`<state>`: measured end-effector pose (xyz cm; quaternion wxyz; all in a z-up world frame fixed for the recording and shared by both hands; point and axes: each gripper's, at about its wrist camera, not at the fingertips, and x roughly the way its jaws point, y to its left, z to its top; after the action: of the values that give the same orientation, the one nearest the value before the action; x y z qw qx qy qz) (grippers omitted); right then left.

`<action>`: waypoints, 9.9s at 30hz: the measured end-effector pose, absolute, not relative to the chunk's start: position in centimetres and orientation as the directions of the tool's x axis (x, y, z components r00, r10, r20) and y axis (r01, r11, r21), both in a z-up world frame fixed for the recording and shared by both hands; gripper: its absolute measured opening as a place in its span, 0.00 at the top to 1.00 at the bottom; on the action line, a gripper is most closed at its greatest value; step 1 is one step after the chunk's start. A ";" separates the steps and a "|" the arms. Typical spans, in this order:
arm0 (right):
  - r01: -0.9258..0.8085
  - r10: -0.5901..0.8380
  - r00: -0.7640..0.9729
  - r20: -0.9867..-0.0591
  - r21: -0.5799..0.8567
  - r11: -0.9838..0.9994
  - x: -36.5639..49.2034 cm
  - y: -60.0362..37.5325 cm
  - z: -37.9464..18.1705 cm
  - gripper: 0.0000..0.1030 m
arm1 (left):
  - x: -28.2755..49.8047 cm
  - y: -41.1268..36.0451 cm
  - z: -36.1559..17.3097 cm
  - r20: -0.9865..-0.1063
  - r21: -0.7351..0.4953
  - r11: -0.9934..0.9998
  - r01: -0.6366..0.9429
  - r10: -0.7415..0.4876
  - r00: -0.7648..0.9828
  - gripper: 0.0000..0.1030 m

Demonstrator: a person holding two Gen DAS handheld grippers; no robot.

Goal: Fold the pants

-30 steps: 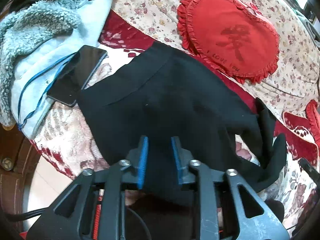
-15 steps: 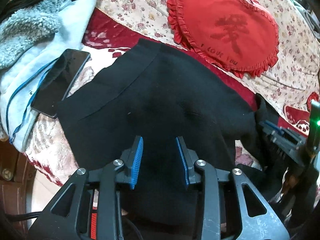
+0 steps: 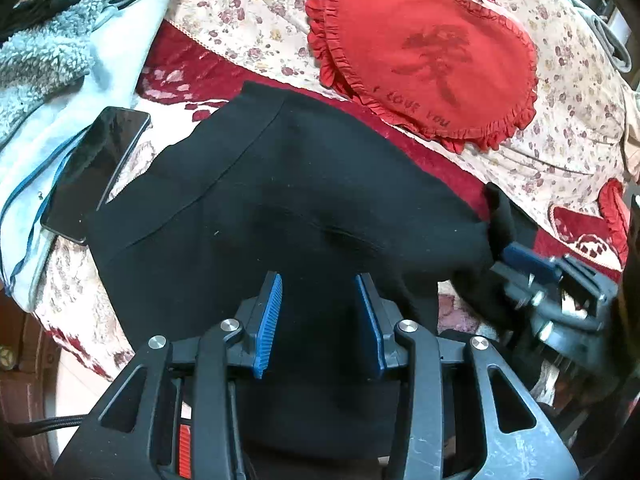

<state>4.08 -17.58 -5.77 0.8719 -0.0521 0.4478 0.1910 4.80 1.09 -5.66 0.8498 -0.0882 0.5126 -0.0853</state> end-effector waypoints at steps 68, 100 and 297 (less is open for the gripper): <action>0.137 0.122 0.561 -0.819 0.237 0.962 -5.5 -41.7 -5.8 0.92 | 2.7 8.7 -6.3 -0.873 -0.286 0.943 -0.169 -0.184 0.451 0.58; 0.166 0.228 0.697 -0.679 0.463 0.870 -8.3 -40.3 -6.0 0.92 | 5.0 10.8 -6.9 -0.813 -0.419 0.881 -0.218 -0.257 0.522 0.85; -0.120 0.382 0.416 -0.825 0.366 0.923 14.9 -26.5 -5.5 0.54 | 11.0 -6.0 -6.8 -0.842 -0.286 0.905 0.315 -0.395 0.369 0.85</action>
<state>14.89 -26.53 -5.53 0.8320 0.1259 0.5188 0.1509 10.98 -6.01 -6.75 0.8263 -0.0383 0.5192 -0.2148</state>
